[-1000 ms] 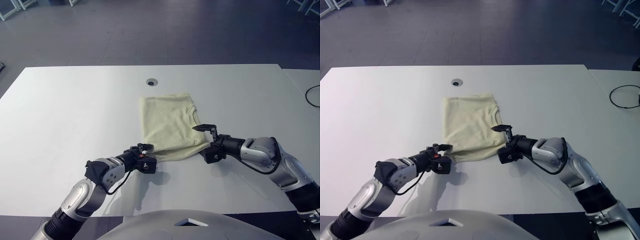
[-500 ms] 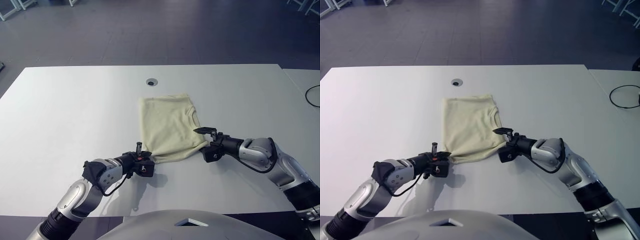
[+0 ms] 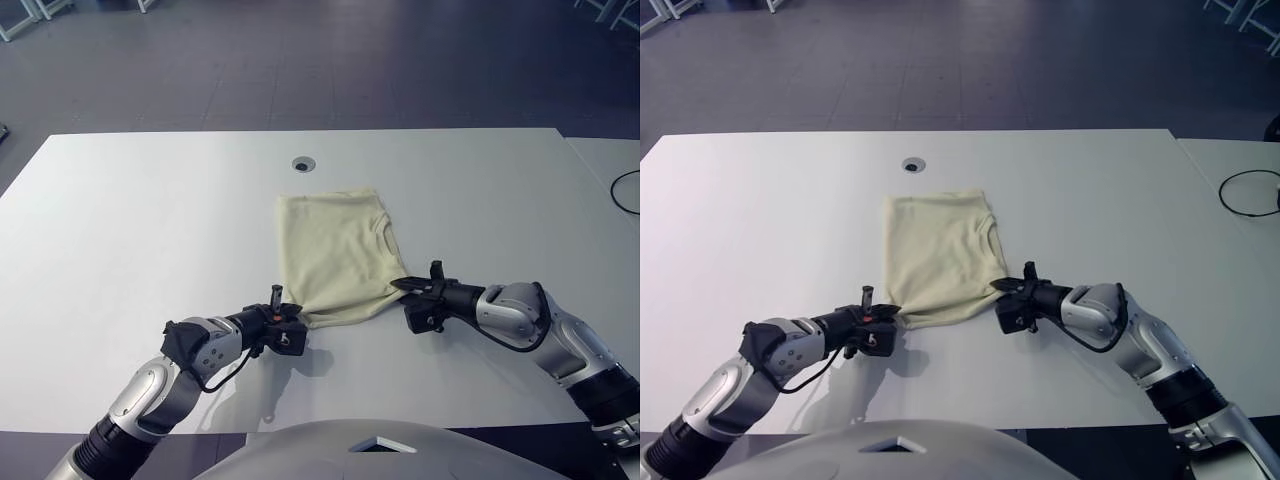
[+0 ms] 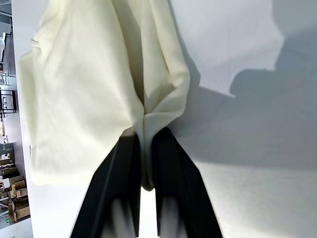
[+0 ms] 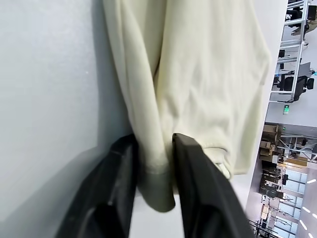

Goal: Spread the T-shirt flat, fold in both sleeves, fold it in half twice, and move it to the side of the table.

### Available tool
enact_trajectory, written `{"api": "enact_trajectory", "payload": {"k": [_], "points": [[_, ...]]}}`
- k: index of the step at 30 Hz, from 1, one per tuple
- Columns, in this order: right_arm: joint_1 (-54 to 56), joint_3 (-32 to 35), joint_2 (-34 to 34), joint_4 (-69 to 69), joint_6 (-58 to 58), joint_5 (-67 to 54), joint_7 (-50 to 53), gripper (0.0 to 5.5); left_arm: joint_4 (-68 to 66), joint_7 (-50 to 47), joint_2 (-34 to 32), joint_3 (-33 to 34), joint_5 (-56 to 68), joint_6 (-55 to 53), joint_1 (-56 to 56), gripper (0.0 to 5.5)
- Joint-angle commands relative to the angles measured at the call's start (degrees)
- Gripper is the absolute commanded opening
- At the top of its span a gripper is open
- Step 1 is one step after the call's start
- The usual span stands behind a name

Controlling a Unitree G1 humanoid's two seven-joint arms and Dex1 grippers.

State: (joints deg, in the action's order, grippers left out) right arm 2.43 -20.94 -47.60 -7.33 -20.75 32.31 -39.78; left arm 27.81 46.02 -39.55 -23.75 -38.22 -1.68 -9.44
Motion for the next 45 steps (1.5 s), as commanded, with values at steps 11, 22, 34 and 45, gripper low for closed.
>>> {"api": "enact_trajectory", "payload": {"k": [11,22,34,45], "points": [[-1.0,2.9,-4.4,-10.4,10.5,-19.8,-18.6,0.09,6.3,14.9,-5.3,5.4,16.5,-7.9,1.5,0.15],[0.9,6.7,-10.2,-23.8,35.9,-40.6,-33.5,0.09,16.1,24.5,-9.2,11.1,39.4,-25.1,1.6,0.15],[17.2,8.2,-9.6,-14.2,57.8,-58.3,-42.7,0.09,7.9,25.3,-10.0,20.5,59.1,-34.1,12.2,0.15],[32.4,2.6,-2.5,3.5,66.2,-59.8,-46.8,0.09,-6.8,25.5,-8.3,16.8,61.9,-32.3,24.7,0.15]]}}
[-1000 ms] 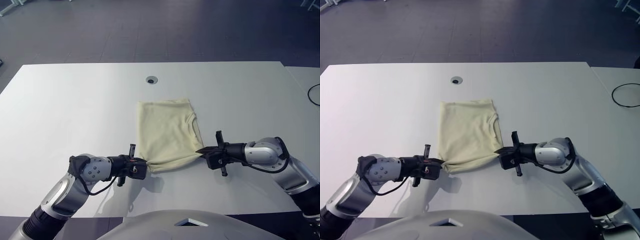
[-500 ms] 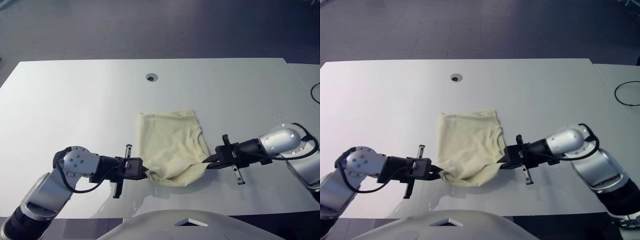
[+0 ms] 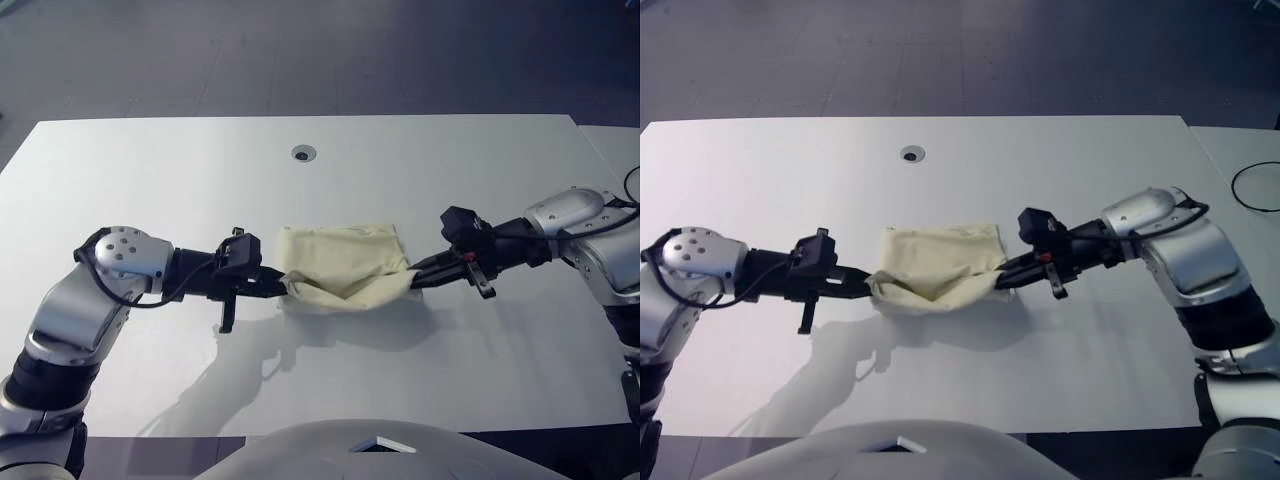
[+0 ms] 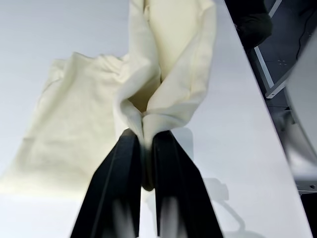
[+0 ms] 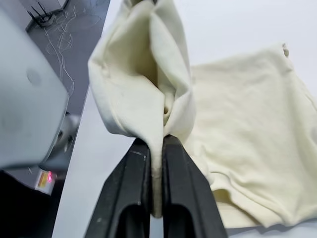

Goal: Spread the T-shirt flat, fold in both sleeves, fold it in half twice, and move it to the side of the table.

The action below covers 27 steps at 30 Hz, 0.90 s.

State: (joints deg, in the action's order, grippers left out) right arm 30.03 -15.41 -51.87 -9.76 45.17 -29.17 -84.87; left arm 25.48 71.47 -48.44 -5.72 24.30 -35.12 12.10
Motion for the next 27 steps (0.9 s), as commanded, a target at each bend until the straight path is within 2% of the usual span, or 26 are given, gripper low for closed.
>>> {"api": "enact_trajectory", "payload": {"k": [1,10,18,27], "points": [[5.9,-4.0,2.3,8.3,-0.2,2.7,-2.3,0.09,-6.3,0.0,1.0,-1.5,-0.6,1.4,4.2,0.15],[14.5,-9.8,9.9,32.3,-8.9,12.3,-5.8,0.09,-22.7,0.2,5.7,-4.8,-2.8,5.3,12.2,0.15],[20.3,-9.1,16.7,46.7,-14.6,17.3,-6.3,0.09,-31.2,-0.4,9.3,-5.3,-4.5,7.6,17.6,0.15],[23.9,-7.5,20.1,59.2,-20.5,22.1,-5.8,0.09,-42.4,-2.4,13.2,-5.6,-8.4,11.3,22.3,0.15]]}}
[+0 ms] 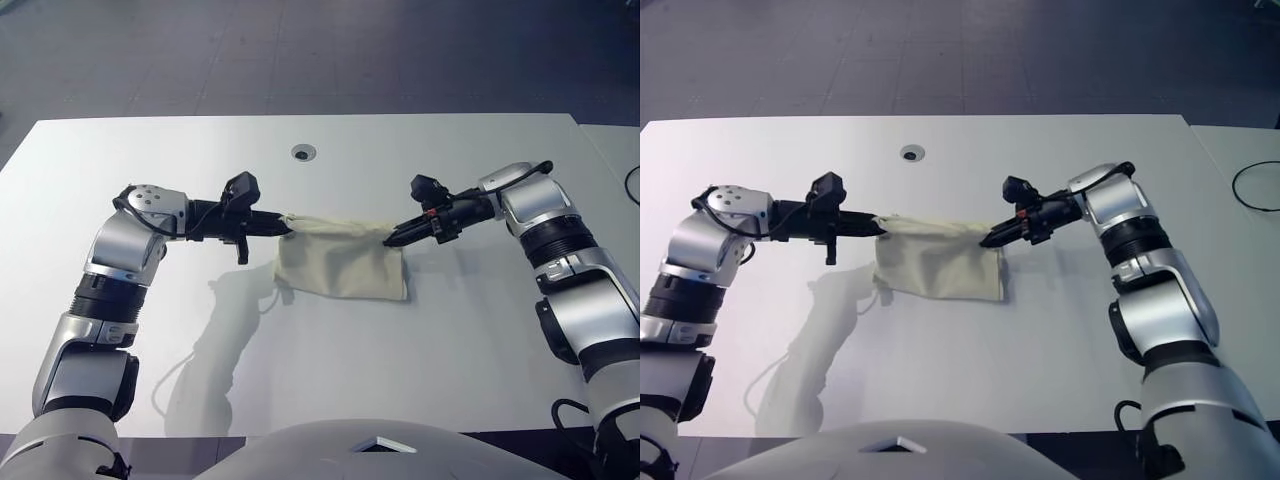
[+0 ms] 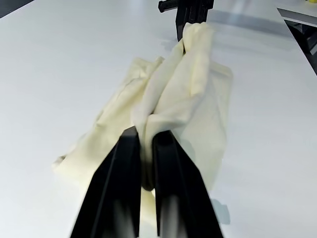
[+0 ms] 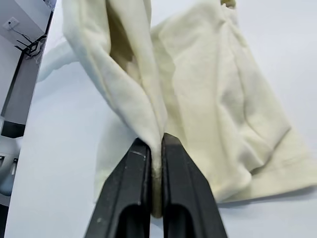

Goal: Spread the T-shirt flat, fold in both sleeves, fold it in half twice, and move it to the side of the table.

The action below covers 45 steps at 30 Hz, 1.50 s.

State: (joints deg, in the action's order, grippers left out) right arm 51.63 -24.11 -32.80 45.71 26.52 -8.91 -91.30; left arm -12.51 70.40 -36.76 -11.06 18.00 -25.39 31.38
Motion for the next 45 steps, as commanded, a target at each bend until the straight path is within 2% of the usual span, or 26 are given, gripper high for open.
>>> {"api": "enact_trajectory", "payload": {"k": [1,15,16,17,18,20,26,30,32,35,40,45], "points": [[2.6,1.5,1.3,5.0,-2.5,2.3,0.9,0.09,-6.1,-1.9,2.2,-0.3,-2.7,2.3,3.7,0.15],[4.5,7.2,7.9,18.7,-9.5,7.5,11.8,0.09,-30.1,-11.1,12.6,-0.8,-11.5,11.8,12.5,0.15],[4.5,7.8,8.0,19.1,-10.0,7.7,13.2,0.45,-30.8,-11.8,12.9,-0.7,-11.9,12.4,12.7,0.15],[4.8,8.6,8.1,19.6,-10.4,7.8,14.9,0.53,-31.3,-13.0,13.2,-0.3,-12.2,12.7,13.0,0.15],[5.1,9.5,8.0,20.0,-10.8,7.8,16.5,0.66,-31.9,-14.4,13.6,0.5,-12.1,12.6,13.5,0.51],[5.5,11.4,7.5,20.1,-11.4,7.5,18.7,0.91,-33.1,-16.7,14.3,2.6,-11.4,12.5,14.7,0.69],[6.5,15.0,5.9,19.2,-13.2,7.6,21.1,1.94,-36.5,-22.0,14.4,7.9,-10.3,13.0,18.2,1.78],[6.8,17.1,6.7,19.6,-17.7,8.8,31.6,2.54,-38.2,-27.8,14.6,10.2,-11.3,14.2,19.6,2.40],[6.4,18.0,8.3,18.1,-18.9,8.0,33.1,2.90,-36.6,-29.9,14.6,11.0,-11.5,14.3,18.6,2.77],[4.0,18.8,12.7,10.3,-18.4,4.3,29.4,3.34,-30.8,-33.3,14.7,12.3,-10.9,13.1,14.6,3.23],[-1.7,15.1,18.4,-2.8,-16.7,0.8,20.9,4.20,-19.2,-41.6,15.2,16.9,-9.3,8.6,7.4,4.12],[-4.2,15.9,19.2,3.5,-24.7,1.8,22.3,5.02,-14.1,-44.2,16.5,17.7,-7.9,5.5,7.0,4.98]]}}
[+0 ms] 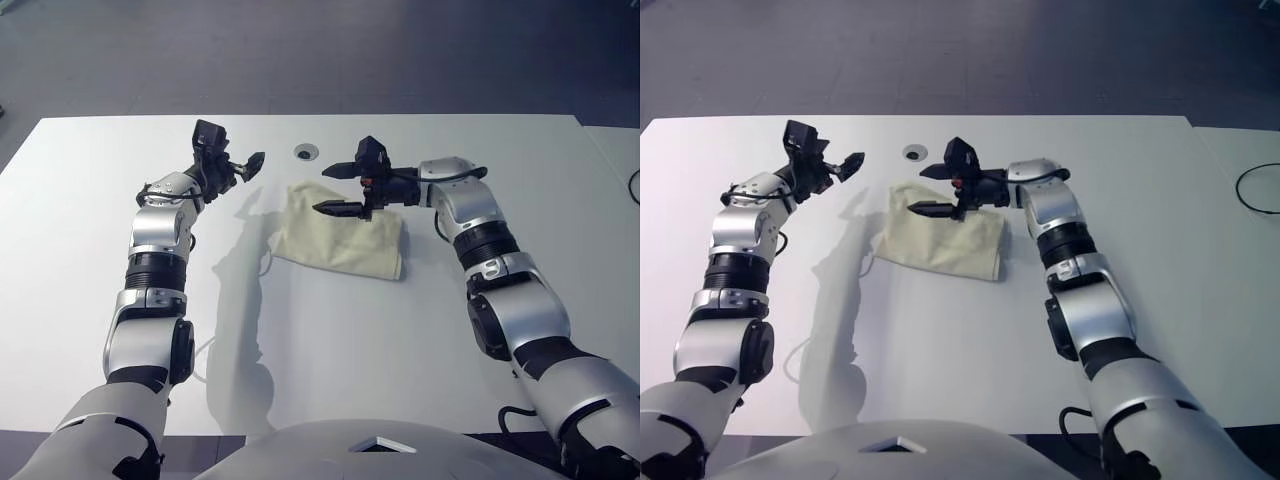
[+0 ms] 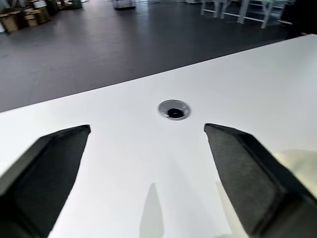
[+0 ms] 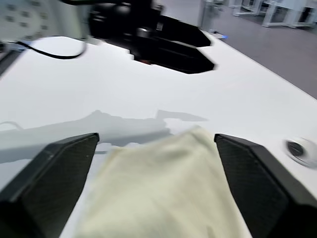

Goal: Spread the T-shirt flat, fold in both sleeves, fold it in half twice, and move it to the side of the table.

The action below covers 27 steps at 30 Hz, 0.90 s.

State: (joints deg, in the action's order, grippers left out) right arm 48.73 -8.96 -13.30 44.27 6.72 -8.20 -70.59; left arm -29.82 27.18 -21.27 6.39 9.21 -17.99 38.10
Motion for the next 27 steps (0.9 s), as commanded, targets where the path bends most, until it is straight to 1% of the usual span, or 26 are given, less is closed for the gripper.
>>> {"api": "enact_trajectory", "payload": {"k": [1,2,3,10,15,18,21,24,27], "points": [[-1.4,0.7,-0.3,7.3,-6.5,1.8,2.3,5.13,3.9,-1.1,1.1,0.2,1.0,-2.2,0.3,5.09],[-1.6,0.6,-0.4,9.5,-8.1,2.3,2.8,5.33,4.2,-1.1,1.1,0.1,1.1,-2.4,0.3,5.30],[-1.8,0.5,-0.4,11.3,-9.4,2.7,3.1,5.38,4.6,-1.2,1.1,0.1,1.2,-2.7,0.3,5.37],[-2.9,1.1,-0.4,15.8,-14.1,3.8,3.0,5.38,2.5,-0.8,0.7,0.1,1.1,-2.4,2.2,5.37],[-6.0,-1.6,-1.3,20.1,-15.2,8.4,5.6,5.38,2.2,-2.6,0.9,1.3,1.5,-1.5,3.8,5.37],[-9.5,-2.8,-3.3,24.2,-16.4,12.0,11.2,5.38,2.4,-3.3,0.9,2.0,1.9,-1.1,4.5,5.37],[-14.1,-3.7,-7.6,28.0,-18.3,15.1,21.0,5.38,3.2,-4.0,0.6,2.4,2.0,-1.0,4.3,5.37],[-18.5,-0.5,-12.7,30.9,-15.7,13.5,34.5,5.38,4.7,-5.4,0.7,2.9,1.9,-0.7,3.5,5.37],[-22.7,5.2,-15.6,32.4,-11.4,8.4,45.1,5.38,10.1,-8.0,1.3,3.9,2.2,-2.0,0.1,5.37]]}}
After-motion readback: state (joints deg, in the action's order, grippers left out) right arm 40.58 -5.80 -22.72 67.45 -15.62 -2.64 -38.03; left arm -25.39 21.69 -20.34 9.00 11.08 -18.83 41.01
